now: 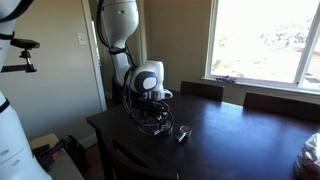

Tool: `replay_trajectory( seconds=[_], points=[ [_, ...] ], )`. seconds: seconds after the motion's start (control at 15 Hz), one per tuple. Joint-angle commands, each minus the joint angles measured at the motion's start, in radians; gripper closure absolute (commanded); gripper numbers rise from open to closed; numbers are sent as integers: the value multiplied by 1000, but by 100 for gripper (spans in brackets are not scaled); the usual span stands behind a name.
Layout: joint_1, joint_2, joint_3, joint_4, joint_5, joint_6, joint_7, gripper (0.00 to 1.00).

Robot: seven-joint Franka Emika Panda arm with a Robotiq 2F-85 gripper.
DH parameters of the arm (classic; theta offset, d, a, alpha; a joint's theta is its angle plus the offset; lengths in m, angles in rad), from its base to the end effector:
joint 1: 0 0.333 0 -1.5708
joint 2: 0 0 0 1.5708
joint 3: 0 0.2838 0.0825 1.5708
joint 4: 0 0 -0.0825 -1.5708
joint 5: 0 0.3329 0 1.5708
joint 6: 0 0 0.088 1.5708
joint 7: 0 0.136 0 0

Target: Unstack the silver pots.

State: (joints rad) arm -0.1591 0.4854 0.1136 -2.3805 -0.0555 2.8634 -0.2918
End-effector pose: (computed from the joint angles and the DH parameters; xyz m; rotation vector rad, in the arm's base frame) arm 0.4636 -0.0129 0.1131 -3.0729 -0.4434 -0.0126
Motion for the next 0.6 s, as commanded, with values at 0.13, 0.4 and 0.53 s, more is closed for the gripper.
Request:
replay_trajectory(
  seconds=[0.13, 0.4, 0.53],
  points=[
    [25, 15, -17, 33, 5, -19, 28, 29],
    [48, 48, -40, 68, -5, -21, 51, 9],
    [57, 62, -47, 83, -4, -27, 61, 8]
  ],
)
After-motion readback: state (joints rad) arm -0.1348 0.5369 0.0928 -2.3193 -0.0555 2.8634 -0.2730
